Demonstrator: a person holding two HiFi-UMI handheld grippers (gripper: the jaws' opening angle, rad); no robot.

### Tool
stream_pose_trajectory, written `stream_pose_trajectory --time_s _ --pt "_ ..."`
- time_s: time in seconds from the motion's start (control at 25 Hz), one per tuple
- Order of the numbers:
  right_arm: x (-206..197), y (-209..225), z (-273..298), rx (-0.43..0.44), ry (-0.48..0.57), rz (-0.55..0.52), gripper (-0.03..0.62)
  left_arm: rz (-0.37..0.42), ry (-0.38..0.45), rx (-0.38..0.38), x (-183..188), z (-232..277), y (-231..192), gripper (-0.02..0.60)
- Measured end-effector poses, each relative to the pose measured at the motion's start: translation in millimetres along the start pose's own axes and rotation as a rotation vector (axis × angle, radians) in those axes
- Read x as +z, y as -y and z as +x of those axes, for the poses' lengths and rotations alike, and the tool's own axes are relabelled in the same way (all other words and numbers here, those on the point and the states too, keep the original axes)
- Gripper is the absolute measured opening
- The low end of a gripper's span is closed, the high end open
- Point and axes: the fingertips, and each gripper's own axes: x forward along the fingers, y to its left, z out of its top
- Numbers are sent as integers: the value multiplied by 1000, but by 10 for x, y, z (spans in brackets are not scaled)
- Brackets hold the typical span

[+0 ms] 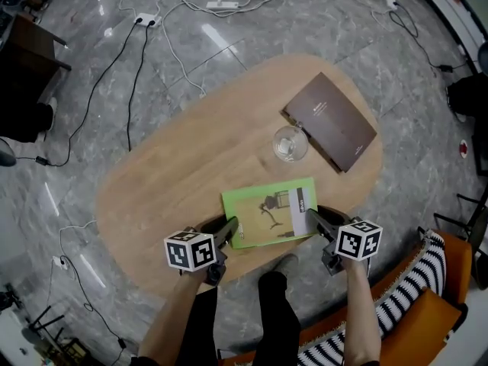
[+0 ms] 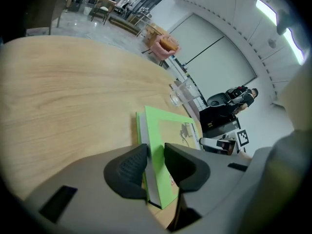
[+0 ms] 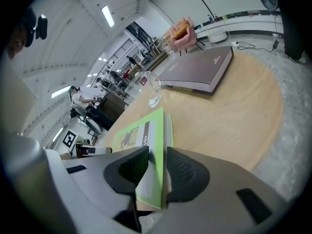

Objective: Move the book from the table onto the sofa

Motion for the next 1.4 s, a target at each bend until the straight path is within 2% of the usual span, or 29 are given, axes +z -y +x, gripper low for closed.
stream_pose_trajectory --time_s 0.24,0.56,0.68,1.0,1.16,1.4 --pt "6 11 23 44 2 41 124 -44 -13 -90 -3 36 -13 123" --pt "-31 9 4 25 -5 40 110 -74 -28 -81 -26 8 -22 105" --pt "-64 -115 -87 32 -17 53 107 -65 -51 -62 -46 -99 4 95" --pt "-32 -350 -307 42 -13 41 100 -107 -90 -86 -194 -357 155 87" --pt "-22 -435 -352 49 -2 49 97 -95 -82 -84 -133 -455 194 86" --pt "-21 -690 -611 65 20 82 95 -32 -77 -92 57 -745 436 84"
